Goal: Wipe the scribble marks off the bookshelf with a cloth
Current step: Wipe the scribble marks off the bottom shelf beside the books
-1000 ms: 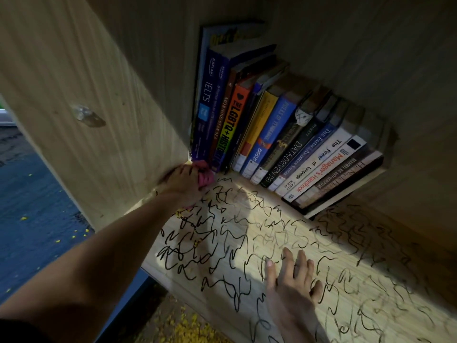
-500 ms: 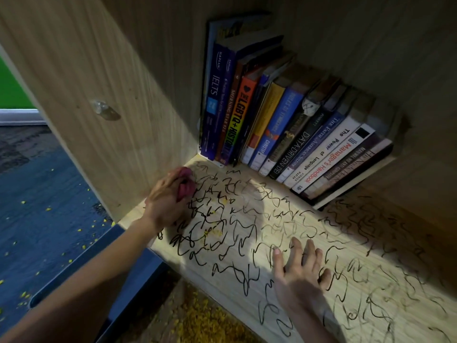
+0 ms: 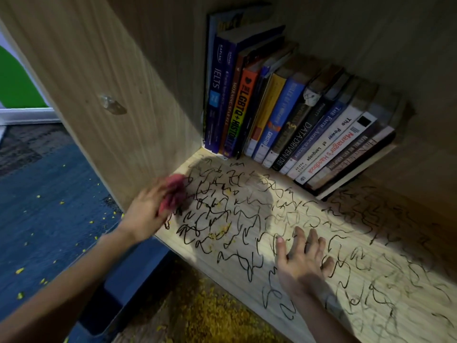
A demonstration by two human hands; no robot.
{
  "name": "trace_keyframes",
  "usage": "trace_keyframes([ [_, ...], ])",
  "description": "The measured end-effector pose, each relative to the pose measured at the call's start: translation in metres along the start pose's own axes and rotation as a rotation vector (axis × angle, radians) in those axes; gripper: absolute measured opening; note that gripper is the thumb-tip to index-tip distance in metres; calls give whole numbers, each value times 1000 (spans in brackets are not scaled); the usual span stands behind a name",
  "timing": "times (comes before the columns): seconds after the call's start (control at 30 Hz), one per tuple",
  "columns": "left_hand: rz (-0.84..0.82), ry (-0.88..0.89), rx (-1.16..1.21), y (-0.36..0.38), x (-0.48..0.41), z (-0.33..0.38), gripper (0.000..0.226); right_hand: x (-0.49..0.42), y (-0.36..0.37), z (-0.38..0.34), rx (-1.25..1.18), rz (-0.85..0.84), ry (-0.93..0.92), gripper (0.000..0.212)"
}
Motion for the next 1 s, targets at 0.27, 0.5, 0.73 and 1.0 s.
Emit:
trace_keyframes([
  [0.27,-154,-44,194,30,8,63,26,0,0,3,20,41,-3,83],
  [0.5,-26,-80,39,-14,10,1,47,0,-3,-3,30,124,-36,94],
  [0.73,-67,-237,-22,31,26,20,68,-1,0,0,35,78,-17,81],
  [1.0,-60,-90,376,33,18,89,29,1,-2,-1,51,44,-35,79],
])
Point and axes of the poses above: each hand's wrist, its own x-axis away from the middle knuckle, its own y-axis out of the palm, z = x × y, the point moved 8 cm from there along -x, towards the middle knuckle, and after that the axes turned 6 degrees about -x, right-handed, at the moved point
